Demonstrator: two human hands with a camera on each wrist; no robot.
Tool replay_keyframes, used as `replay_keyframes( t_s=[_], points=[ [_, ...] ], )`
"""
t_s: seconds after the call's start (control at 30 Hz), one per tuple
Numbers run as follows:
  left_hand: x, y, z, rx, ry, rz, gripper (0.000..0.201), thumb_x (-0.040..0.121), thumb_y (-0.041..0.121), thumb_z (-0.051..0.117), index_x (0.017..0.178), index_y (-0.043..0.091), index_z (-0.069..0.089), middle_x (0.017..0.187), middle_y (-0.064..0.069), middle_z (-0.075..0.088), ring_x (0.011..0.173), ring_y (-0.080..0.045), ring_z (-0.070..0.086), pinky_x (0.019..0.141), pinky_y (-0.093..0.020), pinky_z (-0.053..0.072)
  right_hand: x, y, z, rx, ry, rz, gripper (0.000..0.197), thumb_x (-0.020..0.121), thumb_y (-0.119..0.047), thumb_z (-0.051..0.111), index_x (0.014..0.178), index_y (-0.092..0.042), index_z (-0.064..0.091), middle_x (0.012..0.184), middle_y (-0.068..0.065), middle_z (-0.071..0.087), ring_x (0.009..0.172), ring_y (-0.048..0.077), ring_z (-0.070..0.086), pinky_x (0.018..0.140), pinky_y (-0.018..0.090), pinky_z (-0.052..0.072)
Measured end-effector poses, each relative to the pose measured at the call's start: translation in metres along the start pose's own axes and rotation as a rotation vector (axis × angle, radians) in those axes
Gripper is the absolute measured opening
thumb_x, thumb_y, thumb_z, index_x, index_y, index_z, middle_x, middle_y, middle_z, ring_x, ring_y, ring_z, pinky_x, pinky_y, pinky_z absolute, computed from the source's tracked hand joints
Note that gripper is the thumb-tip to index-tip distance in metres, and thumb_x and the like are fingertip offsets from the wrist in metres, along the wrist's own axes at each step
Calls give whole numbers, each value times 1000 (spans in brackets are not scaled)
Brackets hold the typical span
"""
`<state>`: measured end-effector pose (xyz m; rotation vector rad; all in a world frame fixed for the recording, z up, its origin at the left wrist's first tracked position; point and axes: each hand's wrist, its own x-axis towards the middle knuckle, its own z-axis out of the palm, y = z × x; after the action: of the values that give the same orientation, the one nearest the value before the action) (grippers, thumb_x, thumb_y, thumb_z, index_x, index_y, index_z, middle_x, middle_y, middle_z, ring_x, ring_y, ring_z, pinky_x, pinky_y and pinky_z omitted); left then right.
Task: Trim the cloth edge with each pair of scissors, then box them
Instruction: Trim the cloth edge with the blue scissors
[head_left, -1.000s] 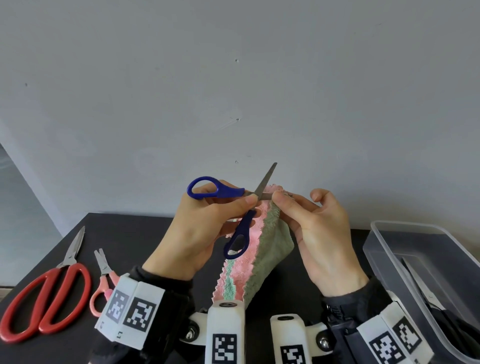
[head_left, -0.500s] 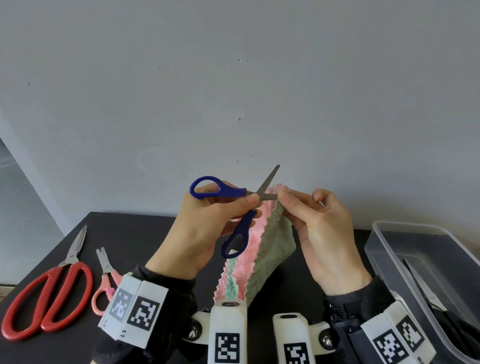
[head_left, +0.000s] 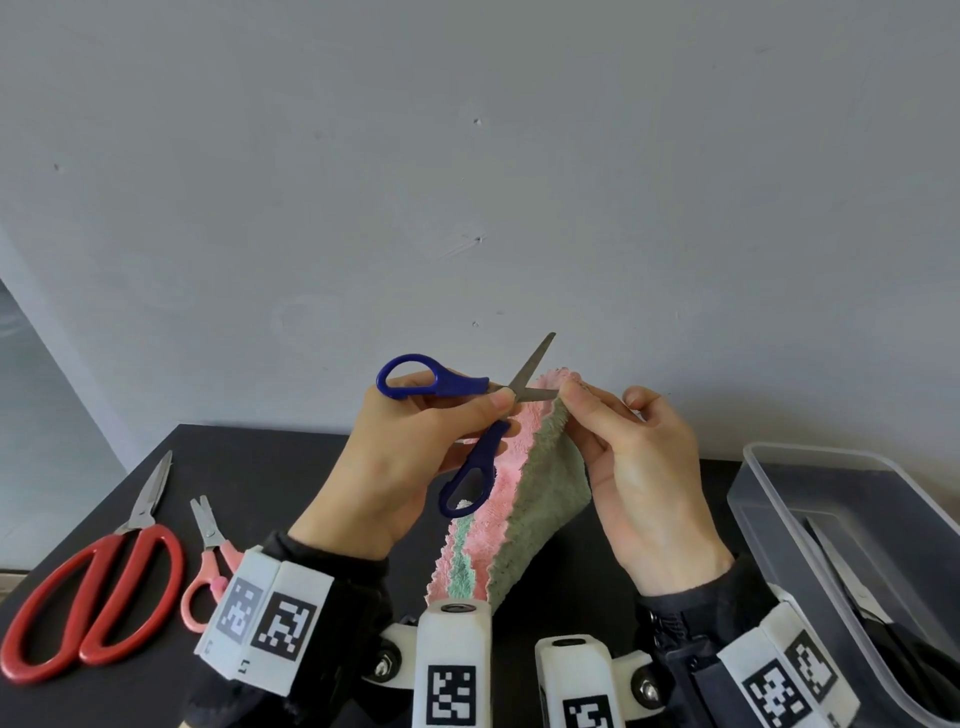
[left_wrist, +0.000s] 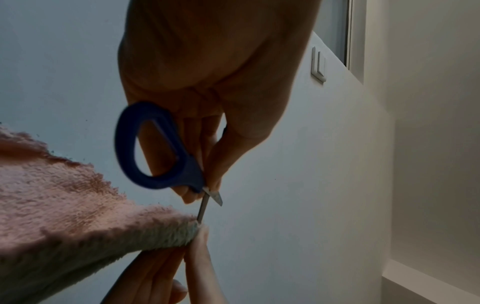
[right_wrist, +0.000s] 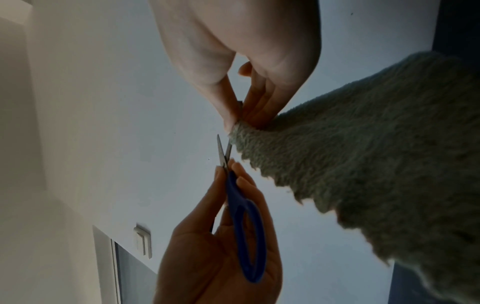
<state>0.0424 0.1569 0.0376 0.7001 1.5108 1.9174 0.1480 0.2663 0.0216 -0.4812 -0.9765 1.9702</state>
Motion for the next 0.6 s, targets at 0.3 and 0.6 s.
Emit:
replay_keyframes(
  t_s=[0.3,0.6],
  points=[
    [-1,1,1,7,11,-6,3,76,4,71,79,5,71,79,-13,74,67,-20,71,60,-27,59,-2,-1,0,14,26,-3,40,73,-1,71,85,-17,37,97,25,66,82,26,69,64,25,57],
    [2,0,-1,10,26,-22,9,77,4,71,85,1,71,85,-18,74,70,-24,71,63,-29,60,0,-1,-1,38,55,4,38,75,0,70,88,-17,38,93,21,69,80,22,70,65,23,57]
  ],
)
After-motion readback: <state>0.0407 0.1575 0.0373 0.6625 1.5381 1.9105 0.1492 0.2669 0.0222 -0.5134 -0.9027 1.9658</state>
